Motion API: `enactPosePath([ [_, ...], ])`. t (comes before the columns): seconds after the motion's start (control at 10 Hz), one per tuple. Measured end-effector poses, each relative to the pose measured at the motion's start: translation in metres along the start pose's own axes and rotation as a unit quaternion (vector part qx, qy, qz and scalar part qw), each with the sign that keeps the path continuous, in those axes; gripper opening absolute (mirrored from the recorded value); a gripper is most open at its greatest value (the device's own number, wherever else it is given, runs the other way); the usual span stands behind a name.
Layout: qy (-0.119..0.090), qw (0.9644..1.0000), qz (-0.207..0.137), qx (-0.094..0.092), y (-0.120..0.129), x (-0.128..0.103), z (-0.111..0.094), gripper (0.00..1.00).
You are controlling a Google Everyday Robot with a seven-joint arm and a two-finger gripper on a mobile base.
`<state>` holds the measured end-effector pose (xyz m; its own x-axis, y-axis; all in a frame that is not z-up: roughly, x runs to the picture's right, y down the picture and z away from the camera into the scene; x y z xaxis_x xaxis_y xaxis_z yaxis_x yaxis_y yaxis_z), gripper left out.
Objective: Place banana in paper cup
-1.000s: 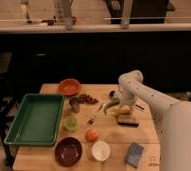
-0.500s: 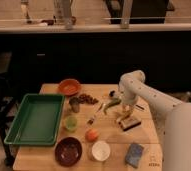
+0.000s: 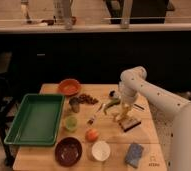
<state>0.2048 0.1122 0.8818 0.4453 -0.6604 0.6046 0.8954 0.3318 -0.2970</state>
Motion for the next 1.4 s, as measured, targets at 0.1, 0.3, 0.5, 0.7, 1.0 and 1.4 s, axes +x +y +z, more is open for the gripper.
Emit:
enactPosePath([
  [0.1,0.005,1.0,0.0,0.004,-0.004,-0.002,-0.009,0.0],
  [0.3,0.02,0.9997,-0.002,0.012,-0.012,-0.01,-0.032,0.0],
  [0.5,0.03,0.9993,-0.005,0.021,-0.018,-0.023,-0.053,0.0],
  [0.7,0.051,0.998,-0.009,0.037,-0.022,-0.039,-0.075,0.0],
  [1.0,0.086,0.9947,-0.02,0.052,-0.024,-0.065,-0.097,0.0],
  [1.4,0.085,0.9938,-0.044,0.057,-0.028,-0.097,-0.107,0.0],
])
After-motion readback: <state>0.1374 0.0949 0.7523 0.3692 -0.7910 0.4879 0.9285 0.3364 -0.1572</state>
